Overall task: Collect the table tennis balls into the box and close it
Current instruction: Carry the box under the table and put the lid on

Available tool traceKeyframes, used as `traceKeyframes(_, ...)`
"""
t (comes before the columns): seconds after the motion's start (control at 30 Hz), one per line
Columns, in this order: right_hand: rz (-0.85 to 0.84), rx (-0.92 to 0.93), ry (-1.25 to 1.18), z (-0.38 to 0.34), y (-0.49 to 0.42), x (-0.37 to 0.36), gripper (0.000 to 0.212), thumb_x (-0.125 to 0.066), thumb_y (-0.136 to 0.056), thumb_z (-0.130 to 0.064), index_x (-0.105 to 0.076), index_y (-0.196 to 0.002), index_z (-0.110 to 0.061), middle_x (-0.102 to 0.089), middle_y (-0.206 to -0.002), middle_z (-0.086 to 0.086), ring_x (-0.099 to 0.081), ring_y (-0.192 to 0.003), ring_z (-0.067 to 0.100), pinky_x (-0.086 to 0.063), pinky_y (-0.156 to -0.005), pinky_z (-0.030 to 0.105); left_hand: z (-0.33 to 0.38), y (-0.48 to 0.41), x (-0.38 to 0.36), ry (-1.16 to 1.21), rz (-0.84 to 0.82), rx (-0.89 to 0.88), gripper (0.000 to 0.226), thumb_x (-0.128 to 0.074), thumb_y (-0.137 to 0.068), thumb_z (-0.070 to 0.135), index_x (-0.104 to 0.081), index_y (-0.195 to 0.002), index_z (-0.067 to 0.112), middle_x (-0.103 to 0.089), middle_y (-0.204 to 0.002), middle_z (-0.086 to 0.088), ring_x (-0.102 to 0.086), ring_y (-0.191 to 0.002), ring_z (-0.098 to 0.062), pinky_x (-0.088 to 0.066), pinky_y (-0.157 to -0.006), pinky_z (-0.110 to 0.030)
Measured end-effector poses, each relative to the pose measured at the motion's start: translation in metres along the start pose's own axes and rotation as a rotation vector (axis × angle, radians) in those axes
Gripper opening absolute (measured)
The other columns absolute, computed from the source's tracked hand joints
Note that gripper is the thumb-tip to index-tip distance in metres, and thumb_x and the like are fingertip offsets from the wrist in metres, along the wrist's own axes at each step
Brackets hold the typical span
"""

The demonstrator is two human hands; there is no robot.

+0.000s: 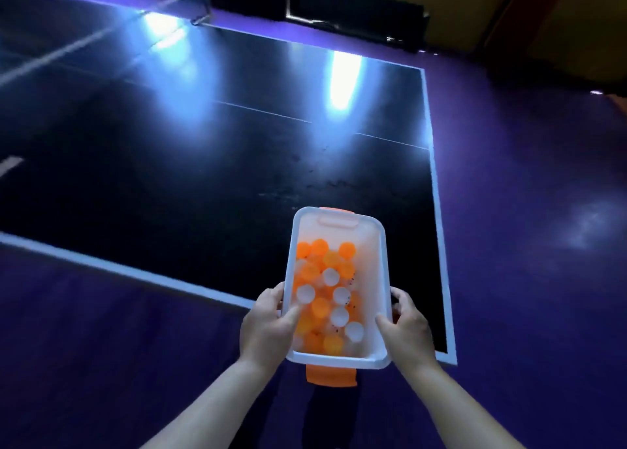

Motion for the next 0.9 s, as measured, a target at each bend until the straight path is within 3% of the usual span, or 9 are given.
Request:
traceKeyframes(0.13, -0.123, 0.108, 0.075, -0.011, -0.002, -0.015, 0.034, -0.060, -0.085, -0.016, -0.052, -0.117, -0.023, -0.063, -0.088, -0.010, -0.062, -0.079, 0.010, -0.056, -0.070, 0.039, -0.026, 0.041, 0.013, 0.069, 0.175, 0.130, 0.009, -0.060, -0.085, 0.039, -0.064, -0.093, 0.040, -0.064, -0.084, 0.013, -0.062, -0.076, -0.001, -0.054, -0.069, -0.027)
traceKeyframes(0.3, -0.264, 0.289, 0.127, -0.035, 0.026, -0.066, 0.034, -0.064, -0.083, -0.016, -0.053, -0.114, -0.022, -0.061, -0.087, -0.012, -0.061, -0.079, 0.010, -0.057, -0.070, 0.040, -0.065, 0.097, 0.049, 0.071, 0.394, 0.270, 0.023, -0.058, -0.086, 0.024, -0.062, -0.108, 0.031, -0.061, -0.088, 0.011, -0.059, -0.078, -0.005, -0.048, -0.067, -0.022)
traceKeyframes(0.4, -0.342, 0.345, 0.129, -0.043, 0.052, -0.100, 0.035, -0.064, -0.084, -0.016, -0.052, -0.117, -0.023, -0.062, -0.088, -0.010, -0.061, -0.079, 0.009, -0.056, -0.070, 0.033, -0.093, 0.129, 0.070, 0.070, 0.467, 0.335, 0.032, -0.056, -0.087, 0.026, -0.060, -0.119, 0.028, -0.060, -0.093, 0.012, -0.060, -0.079, -0.004, -0.050, -0.071, -0.024)
traceKeyframes(0.53, -0.467, 0.392, 0.160, -0.041, 0.085, -0.144, 0.027, -0.061, -0.086, -0.018, -0.053, -0.110, -0.028, -0.057, -0.075, -0.011, -0.056, -0.068, 0.006, -0.046, -0.060, 0.021, -0.137, 0.172, 0.088, 0.077, 0.546, 0.436, 0.044, -0.056, -0.090, 0.026, -0.051, -0.133, 0.020, -0.057, -0.108, 0.015, -0.056, -0.093, -0.006, -0.047, -0.084, -0.027)
traceKeyframes(0.67, -0.588, 0.400, 0.237, -0.019, 0.102, -0.192, 0.031, -0.061, -0.086, -0.022, -0.051, -0.115, -0.029, -0.056, -0.075, -0.011, -0.055, -0.068, 0.006, -0.042, -0.059, 0.019, -0.186, 0.199, 0.089, 0.079, 0.568, 0.555, 0.050, -0.055, -0.091, 0.024, -0.044, -0.139, 0.014, -0.052, -0.131, 0.006, -0.050, -0.109, -0.011, -0.039, -0.093, -0.026)
traceKeyframes(0.73, -0.640, 0.386, 0.284, -0.004, 0.103, -0.215, 0.033, -0.061, -0.086, -0.024, -0.050, -0.116, -0.027, -0.056, -0.077, -0.012, -0.055, -0.070, 0.005, -0.043, -0.061, 0.021, -0.211, 0.202, 0.087, 0.070, 0.555, 0.591, 0.048, -0.055, -0.090, 0.025, -0.047, -0.137, 0.016, -0.054, -0.129, 0.006, -0.053, -0.107, -0.011, -0.044, -0.092, -0.028)
traceKeyframes(0.9, -0.726, 0.366, 0.401, 0.044, 0.081, -0.277, 0.039, -0.062, -0.085, -0.030, -0.046, -0.120, -0.025, -0.061, -0.091, -0.010, -0.058, -0.083, 0.009, -0.049, -0.070, 0.028, -0.282, 0.179, 0.068, -0.046, 0.473, 0.670, 0.033, -0.051, -0.088, 0.033, -0.057, -0.121, 0.031, -0.064, -0.103, 0.010, -0.061, -0.090, -0.016, -0.052, -0.077, -0.036)
Point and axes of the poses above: each hand's wrist, its own y-axis away from the middle knuckle, its own x-axis out of the back of the hand, z = x × y, the point moved 5 cm from there along -y, towards the middle knuckle
